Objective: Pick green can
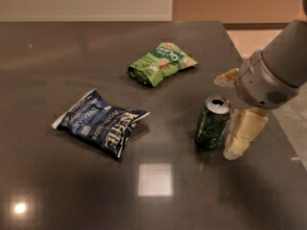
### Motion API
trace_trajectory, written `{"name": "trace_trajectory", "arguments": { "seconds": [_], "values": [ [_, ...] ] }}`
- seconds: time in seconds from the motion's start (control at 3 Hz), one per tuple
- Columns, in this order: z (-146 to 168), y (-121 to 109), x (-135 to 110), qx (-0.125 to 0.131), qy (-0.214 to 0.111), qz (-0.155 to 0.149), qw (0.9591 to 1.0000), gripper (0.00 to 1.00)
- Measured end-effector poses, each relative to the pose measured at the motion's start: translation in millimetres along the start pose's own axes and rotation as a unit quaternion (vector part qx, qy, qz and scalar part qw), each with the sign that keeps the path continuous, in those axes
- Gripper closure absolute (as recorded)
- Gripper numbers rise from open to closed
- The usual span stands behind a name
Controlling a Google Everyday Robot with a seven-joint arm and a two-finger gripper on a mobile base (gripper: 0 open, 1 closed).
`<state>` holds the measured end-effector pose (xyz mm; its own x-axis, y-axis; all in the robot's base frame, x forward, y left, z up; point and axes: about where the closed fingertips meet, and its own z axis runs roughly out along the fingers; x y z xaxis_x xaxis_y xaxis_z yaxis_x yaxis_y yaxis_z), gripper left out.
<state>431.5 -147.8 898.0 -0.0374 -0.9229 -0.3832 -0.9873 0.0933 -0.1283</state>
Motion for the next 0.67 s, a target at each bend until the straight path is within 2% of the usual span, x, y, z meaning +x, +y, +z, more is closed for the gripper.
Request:
{"name": "trace_trajectory", "arguments": {
  "seconds": [0.33,0.67],
  "values": [
    [27,3,-5,-0.024,-0.034,-0.01,0.9991,0.0],
    [39,6,-11,-0.039,-0.059,-0.017,0.9974,0.0]
  ]
}}
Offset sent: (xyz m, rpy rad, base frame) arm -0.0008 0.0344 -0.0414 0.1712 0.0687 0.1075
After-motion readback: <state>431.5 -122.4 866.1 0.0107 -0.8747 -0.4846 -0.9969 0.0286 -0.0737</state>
